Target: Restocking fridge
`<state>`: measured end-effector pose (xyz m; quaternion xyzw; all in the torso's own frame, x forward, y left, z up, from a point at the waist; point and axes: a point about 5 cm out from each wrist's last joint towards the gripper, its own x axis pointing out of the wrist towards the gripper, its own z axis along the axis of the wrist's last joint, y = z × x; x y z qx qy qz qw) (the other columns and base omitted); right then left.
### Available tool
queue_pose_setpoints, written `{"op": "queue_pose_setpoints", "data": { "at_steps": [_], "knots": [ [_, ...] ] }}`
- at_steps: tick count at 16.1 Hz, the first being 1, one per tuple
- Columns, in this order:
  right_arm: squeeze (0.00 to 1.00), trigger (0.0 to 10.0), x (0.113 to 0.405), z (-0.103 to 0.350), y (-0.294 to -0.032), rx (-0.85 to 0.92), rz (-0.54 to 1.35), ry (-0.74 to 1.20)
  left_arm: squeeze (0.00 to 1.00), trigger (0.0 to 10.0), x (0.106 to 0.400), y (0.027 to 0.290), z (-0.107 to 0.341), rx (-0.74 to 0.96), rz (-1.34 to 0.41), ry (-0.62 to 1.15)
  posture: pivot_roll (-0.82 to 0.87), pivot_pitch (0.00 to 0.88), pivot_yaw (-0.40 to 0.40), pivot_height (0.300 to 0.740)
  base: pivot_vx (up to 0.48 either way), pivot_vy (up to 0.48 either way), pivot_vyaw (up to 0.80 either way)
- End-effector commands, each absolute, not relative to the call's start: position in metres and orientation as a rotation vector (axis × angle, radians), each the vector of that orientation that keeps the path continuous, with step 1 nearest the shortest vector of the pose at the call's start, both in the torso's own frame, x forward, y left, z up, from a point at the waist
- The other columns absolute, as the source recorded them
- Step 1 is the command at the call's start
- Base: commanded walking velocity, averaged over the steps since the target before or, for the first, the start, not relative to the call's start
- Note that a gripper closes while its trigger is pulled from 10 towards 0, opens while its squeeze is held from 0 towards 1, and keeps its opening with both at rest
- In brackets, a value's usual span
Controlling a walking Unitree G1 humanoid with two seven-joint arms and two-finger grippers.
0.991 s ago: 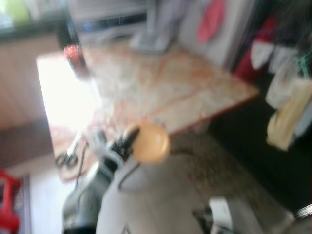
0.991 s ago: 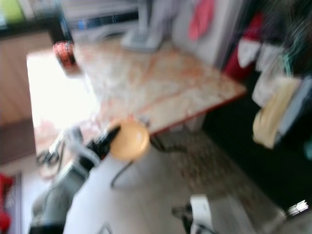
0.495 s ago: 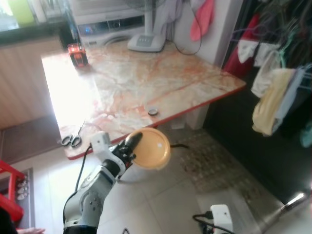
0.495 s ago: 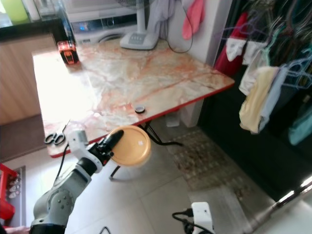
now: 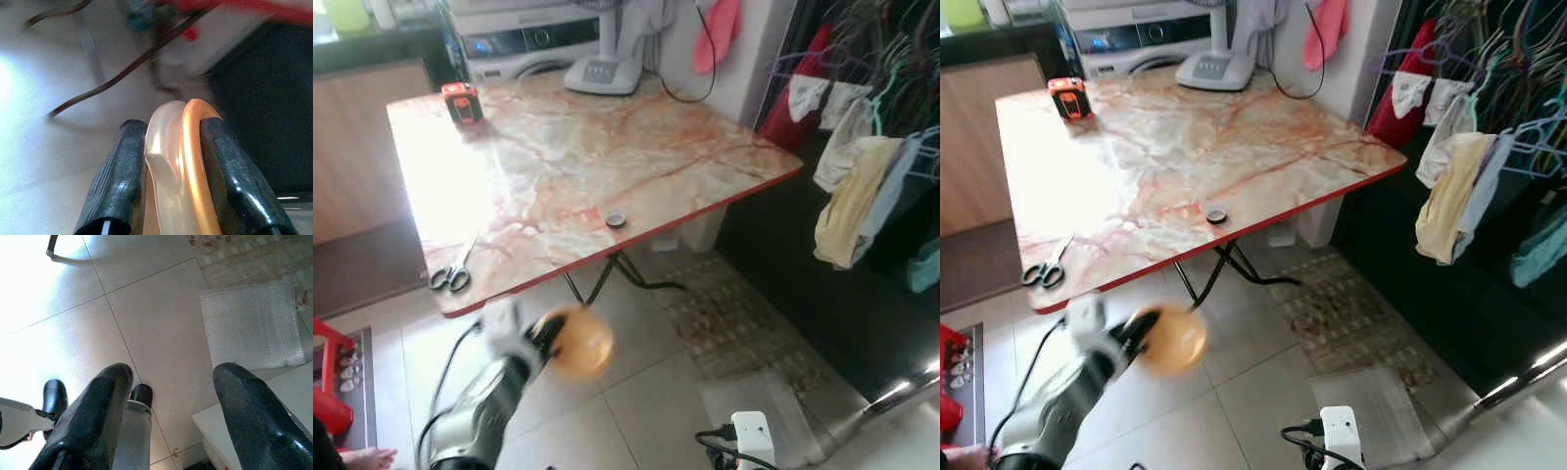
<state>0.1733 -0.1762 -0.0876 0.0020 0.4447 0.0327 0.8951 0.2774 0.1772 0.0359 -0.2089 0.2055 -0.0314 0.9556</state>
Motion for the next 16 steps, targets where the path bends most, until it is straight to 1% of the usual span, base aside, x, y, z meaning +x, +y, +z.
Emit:
{"op": "queue_pose_setpoints", "data": {
  "at_steps": [1, 2, 3, 4, 6, 8, 10, 13, 16],
  "knots": [
    [0.0, 10.0, 0.174, -0.088, -0.177, 0.005, 0.065, 0.923, 0.0, 10.0, 0.275, 0.183, 0.031, -0.396, -0.031, 0.427, -0.07, 0.027, -0.036, 0.74, 0.0, 0.0, 0.0],
    [0.0, 10.0, 0.174, -0.088, -0.177, 0.005, 0.066, 0.923, 0.0, 10.0, 0.273, 0.185, 0.026, -0.396, -0.014, 0.441, -0.07, 0.027, -0.036, 0.74, 0.0, 0.0, 0.0],
    [0.0, 10.0, 0.174, -0.087, -0.176, 0.006, 0.067, 0.923, 0.0, 10.0, 0.263, 0.197, 0.004, -0.354, 0.047, 0.515, -0.07, 0.029, -0.036, 0.74, 0.0, 0.0, 0.0],
    [0.0, 10.0, 0.174, -0.087, -0.176, 0.007, 0.067, 0.923, 0.0, 10.0, 0.257, 0.203, -0.006, -0.314, 0.084, 0.555, -0.07, 0.029, -0.034, 0.74, 0.0, 0.0, 0.0],
    [0.0, 10.0, 0.174, -0.087, -0.176, 0.01, 0.066, 0.92, 0.0, 10.0, 0.247, 0.213, -0.021, -0.286, 0.134, 0.605, -0.07, 0.03, -0.031, 0.74, 0.0, 0.0, 0.0],
    [0.0, 10.0, 0.174, -0.088, -0.175, 0.007, 0.068, 0.925, 0.0, 10.0, 0.231, 0.226, -0.038, -0.181, 0.196, 0.677, -0.07, 0.032, -0.026, 0.74, 0.0, 0.0, 0.0],
    [0.0, 10.0, 0.174, -0.088, -0.175, 0.002, 0.072, 0.932, 0.0, 10.0, 0.224, 0.23, -0.046, -0.171, 0.229, 0.708, -0.06, 0.036, -0.029, 0.74, 0.0, 0.0, 0.0],
    [0.0, 10.0, 0.174, -0.088, -0.175, 0.006, 0.065, 0.932, 0.0, 10.0, 0.209, 0.238, -0.056, -0.111, 0.292, 0.768, -0.07, 0.039, -0.028, 0.74, 0.0, 0.0, 0.0],
    [0.0, 10.0, 0.174, -0.088, -0.175, 0.006, 0.066, 0.932, 0.0, 10.0, 0.205, 0.242, -0.058, -0.133, 0.346, 0.769, -0.07, 0.041, -0.03, 0.74, 0.0, 0.0, 0.0]
  ]
}}
